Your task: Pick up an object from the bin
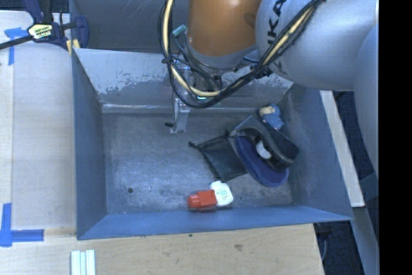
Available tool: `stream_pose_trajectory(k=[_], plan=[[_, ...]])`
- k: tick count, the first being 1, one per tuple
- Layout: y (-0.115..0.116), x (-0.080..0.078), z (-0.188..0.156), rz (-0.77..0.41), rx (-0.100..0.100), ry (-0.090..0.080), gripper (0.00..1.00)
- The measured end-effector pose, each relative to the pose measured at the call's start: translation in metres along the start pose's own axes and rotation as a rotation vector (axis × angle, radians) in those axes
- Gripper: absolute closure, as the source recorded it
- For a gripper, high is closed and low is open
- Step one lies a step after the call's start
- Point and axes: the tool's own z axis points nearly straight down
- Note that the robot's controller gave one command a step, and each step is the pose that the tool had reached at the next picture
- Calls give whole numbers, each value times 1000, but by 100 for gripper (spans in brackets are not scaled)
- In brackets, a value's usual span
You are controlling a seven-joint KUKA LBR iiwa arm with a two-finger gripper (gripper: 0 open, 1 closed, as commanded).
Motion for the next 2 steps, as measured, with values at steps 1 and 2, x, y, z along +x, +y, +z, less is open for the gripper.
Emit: stream_pose_trajectory(k=[1, 2], plan=[[-101, 5, 114, -32, 4, 0, 0], [-107, 31, 160, -68, 0, -3, 0]])
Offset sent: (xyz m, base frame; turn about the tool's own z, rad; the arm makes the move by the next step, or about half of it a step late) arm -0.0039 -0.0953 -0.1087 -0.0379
